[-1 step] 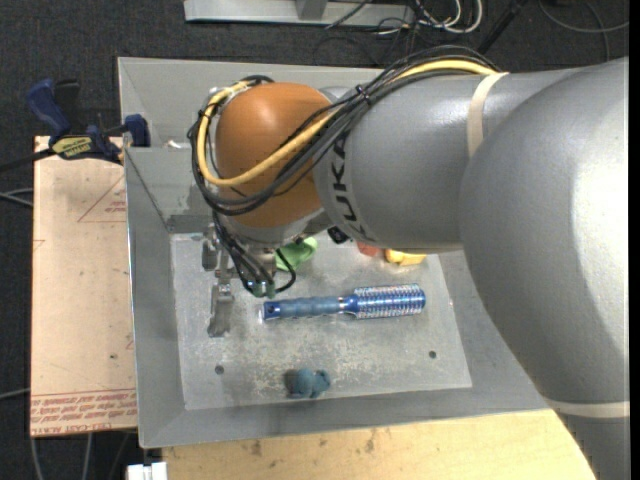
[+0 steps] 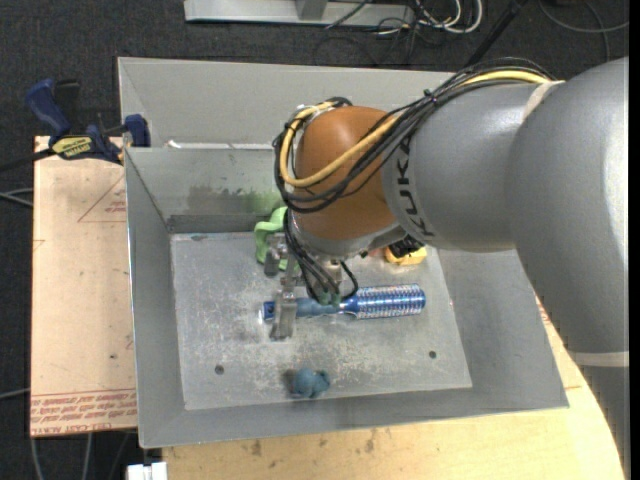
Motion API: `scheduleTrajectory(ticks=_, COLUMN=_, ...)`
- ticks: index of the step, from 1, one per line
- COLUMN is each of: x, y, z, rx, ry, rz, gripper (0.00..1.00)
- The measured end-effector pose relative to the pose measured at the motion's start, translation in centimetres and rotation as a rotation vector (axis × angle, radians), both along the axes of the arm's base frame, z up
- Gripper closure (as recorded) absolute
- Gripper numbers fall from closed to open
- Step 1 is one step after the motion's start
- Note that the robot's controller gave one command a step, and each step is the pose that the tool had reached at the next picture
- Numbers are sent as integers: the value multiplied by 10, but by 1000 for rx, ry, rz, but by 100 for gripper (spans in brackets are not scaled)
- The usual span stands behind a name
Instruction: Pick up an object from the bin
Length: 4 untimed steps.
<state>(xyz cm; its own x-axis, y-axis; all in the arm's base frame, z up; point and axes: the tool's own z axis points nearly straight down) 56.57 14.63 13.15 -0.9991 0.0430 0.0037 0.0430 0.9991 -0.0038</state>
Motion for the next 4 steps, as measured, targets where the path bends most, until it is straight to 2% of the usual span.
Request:
scheduleTrajectory(ticks=1, x=-9, y=-71, z=-64, rx=2, ry=1, rz=228, gripper=0)
scheduleTrajectory(ticks=2, x=-24, y=-68, z=-62, rx=6, ry=-3, rz=510, gripper=0)
scheduleTrajectory(ticks=3, x=-24, y=-68, z=-61, rx=6, ry=-4, rz=509, gripper=100)
scheduleTrajectory(ticks=4, x=-45, y=-57, z=74, rx=5, ry=-12, rz=481, gripper=100)
